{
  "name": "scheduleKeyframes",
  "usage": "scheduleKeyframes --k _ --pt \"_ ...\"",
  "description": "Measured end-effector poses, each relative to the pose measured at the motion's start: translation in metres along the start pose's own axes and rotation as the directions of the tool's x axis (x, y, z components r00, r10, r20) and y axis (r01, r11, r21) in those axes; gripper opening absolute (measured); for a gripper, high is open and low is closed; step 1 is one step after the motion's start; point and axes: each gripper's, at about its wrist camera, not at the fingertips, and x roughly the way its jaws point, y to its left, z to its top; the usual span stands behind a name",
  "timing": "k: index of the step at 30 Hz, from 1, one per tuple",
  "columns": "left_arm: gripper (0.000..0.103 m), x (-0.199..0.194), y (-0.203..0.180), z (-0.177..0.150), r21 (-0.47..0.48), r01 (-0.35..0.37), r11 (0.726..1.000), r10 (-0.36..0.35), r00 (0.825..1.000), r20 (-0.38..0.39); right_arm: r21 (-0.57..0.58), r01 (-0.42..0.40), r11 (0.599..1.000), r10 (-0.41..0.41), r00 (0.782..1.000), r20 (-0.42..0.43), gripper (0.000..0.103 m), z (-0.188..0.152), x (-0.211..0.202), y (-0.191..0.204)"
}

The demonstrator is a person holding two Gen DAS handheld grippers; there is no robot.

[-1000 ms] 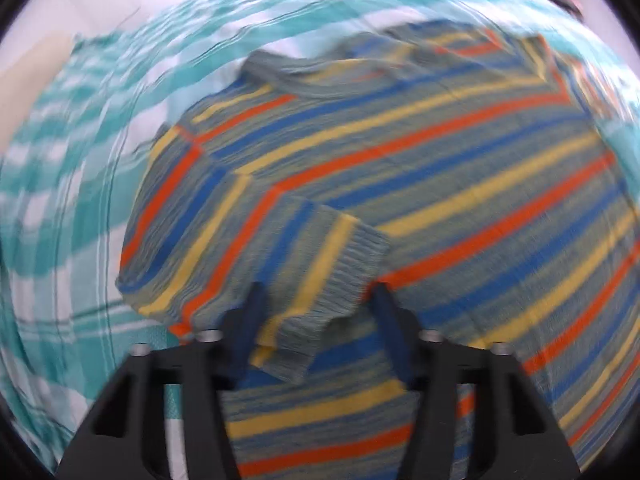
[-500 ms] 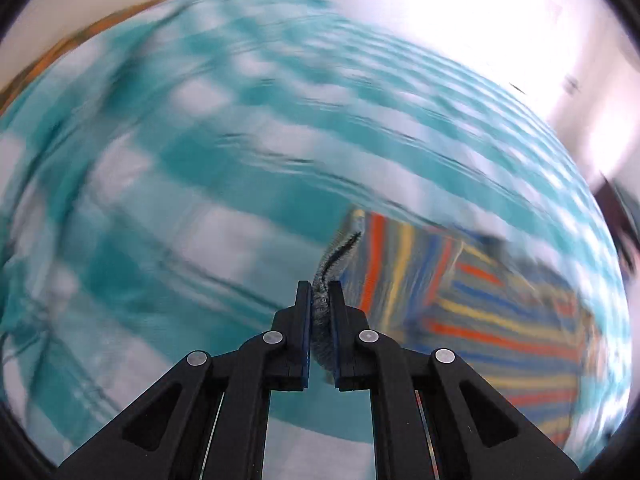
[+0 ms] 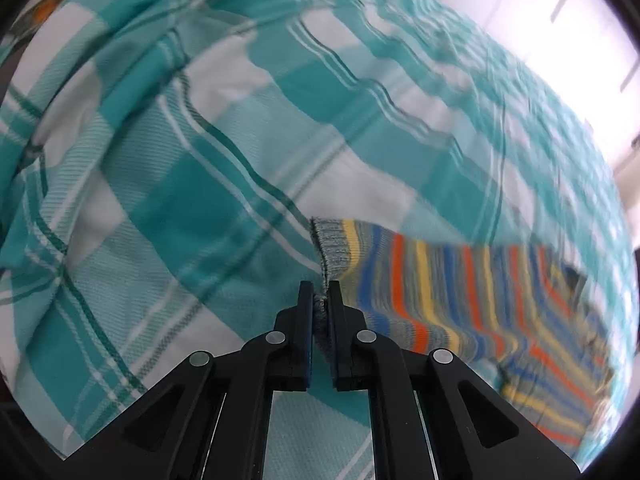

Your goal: Fold small clothes

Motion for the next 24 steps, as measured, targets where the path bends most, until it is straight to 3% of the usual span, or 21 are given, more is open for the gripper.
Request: scheduleKeyframes --k 3,5,6,7,9,11,14,17,18,19,20,24 --pt "0.005 -0.008 0.009 0.007 -0.056 0.089 0.994 -0.088 0.996 0.028 -0.001 0.004 1.0 -0.004 1.0 -0.002 0.058 0.0 0.001 0.0" --pt "0.011 -0.002 0.007 0.005 -0.019 0.073 0.997 -0.073 0.997 -0.011 -0.005 0.006 1.0 -0.006 1.0 -0.003 0.058 0.0 0.001 0.001" --pt "0.02 0.004 0.006 0.001 -0.004 0.039 0.999 -0.039 0.998 -0.048 -0.006 0.006 1.0 -0.006 1.0 -0.004 0.058 0.0 0.002 0.002" --pt "0.039 0.008 0.01 -0.004 0.0 0.016 1.0 -0.016 0.997 -0.073 -0.007 0.005 1.0 -0.005 1.0 -0.004 0.058 0.0 0.002 0.002" --pt "0.065 0.01 0.023 -0.014 -0.043 0.008 0.999 -0.011 0.997 -0.079 -0.007 0.004 1.0 -0.004 1.0 -0.005 0.058 -0.001 0.002 0.002" --pt "0.068 0.009 0.037 -0.025 -0.11 0.061 0.992 -0.069 0.995 -0.077 -0.007 0.003 1.0 -0.003 1.0 -0.005 0.058 -0.002 0.002 0.002" --pt "0.069 0.015 0.047 -0.039 -0.183 0.166 0.969 -0.186 0.978 -0.098 -0.009 0.003 1.0 -0.003 1.0 -0.011 0.058 -0.002 0.004 0.003" --pt "0.07 0.026 0.047 -0.048 -0.228 0.201 0.953 -0.225 0.971 -0.082 -0.012 0.006 1.0 -0.006 1.0 -0.017 0.058 -0.002 0.005 0.003" --pt "0.064 0.028 0.045 -0.05 -0.235 0.211 0.949 -0.234 0.97 -0.073 -0.014 0.008 1.0 -0.008 1.0 -0.018 0.058 -0.003 0.006 0.004" --pt "0.028 0.028 0.042 -0.051 -0.229 0.22 0.948 -0.24 0.969 -0.062 -0.018 0.011 1.0 -0.011 1.0 -0.017 0.058 -0.003 0.006 0.005" --pt "0.005 0.027 0.037 -0.052 -0.209 0.208 0.956 -0.228 0.971 -0.073 -0.019 0.013 1.0 -0.013 1.0 -0.016 0.058 -0.003 0.005 0.005" --pt "0.002 0.03 0.022 -0.051 -0.074 0.003 0.997 -0.01 0.995 -0.095 -0.011 0.02 1.0 -0.021 1.0 -0.013 0.058 -0.003 0.004 0.003"
